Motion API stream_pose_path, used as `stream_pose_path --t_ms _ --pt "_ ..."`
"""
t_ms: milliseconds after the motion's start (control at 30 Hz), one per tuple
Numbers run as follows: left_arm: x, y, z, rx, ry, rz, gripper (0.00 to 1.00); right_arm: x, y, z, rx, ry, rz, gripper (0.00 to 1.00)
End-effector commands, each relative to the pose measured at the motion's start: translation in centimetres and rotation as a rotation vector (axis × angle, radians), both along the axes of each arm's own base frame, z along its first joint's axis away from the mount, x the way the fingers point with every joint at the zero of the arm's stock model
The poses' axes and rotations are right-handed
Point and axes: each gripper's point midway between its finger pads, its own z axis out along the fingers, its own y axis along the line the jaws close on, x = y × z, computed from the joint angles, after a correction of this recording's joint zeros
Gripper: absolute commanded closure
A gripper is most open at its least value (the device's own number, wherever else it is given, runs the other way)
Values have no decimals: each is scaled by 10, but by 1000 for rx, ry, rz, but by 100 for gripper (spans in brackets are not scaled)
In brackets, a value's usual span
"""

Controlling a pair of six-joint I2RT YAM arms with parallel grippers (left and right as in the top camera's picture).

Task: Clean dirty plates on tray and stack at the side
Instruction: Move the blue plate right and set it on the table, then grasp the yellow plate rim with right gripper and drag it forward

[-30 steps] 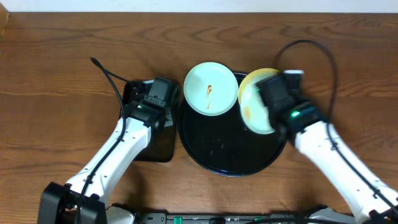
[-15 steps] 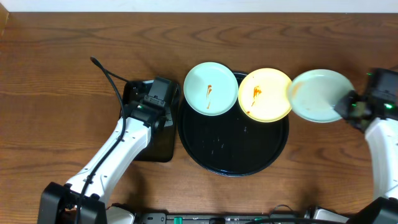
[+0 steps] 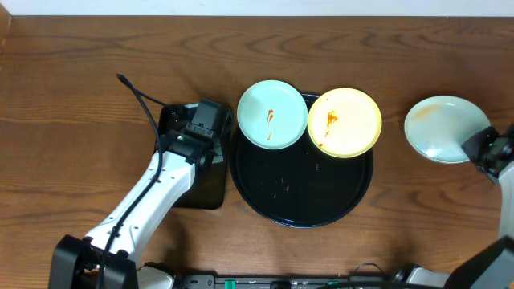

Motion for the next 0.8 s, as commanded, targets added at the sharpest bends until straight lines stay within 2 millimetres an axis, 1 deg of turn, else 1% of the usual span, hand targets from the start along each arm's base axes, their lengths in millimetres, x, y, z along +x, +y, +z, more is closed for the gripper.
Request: stream_pose_path --t_ms 0,100,133,167,233,300,367,400,433,533,567,700,733,767 --pt "3 5 3 25 -9 1 92 5 -4 -12 0 36 41 99" --pt "3 5 3 25 -9 1 92 7 -5 -20 11 49 44 99" --pt "3 5 3 25 -9 1 92 8 -3 -20 18 44 52 99" --pt "3 5 3 25 -9 1 92 13 1 -19 31 22 91 98" --pt "3 5 3 25 -9 1 92 27 15 -14 68 -43 207 84" --pt "3 5 3 25 -9 1 92 41 35 -6 121 -121 324 76" --pt "3 5 3 25 -9 1 93 50 55 3 173 -186 411 71" --pt "3 5 3 25 -9 1 92 54 67 7 199 -215 456 71" --pt "3 5 3 25 -9 1 92 59 83 13 236 -250 511 71" --pt "3 5 3 25 -9 1 92 67 128 23 317 -307 669 67" --pt "3 5 3 25 -9 2 92 67 142 24 338 -305 706 66" --pt "3 5 3 25 -9 1 92 67 198 21 360 -266 860 66" --pt "3 5 3 25 -9 1 92 66 212 18 348 -244 897 64" --pt "3 5 3 25 -9 1 92 65 220 14 314 -210 918 60"
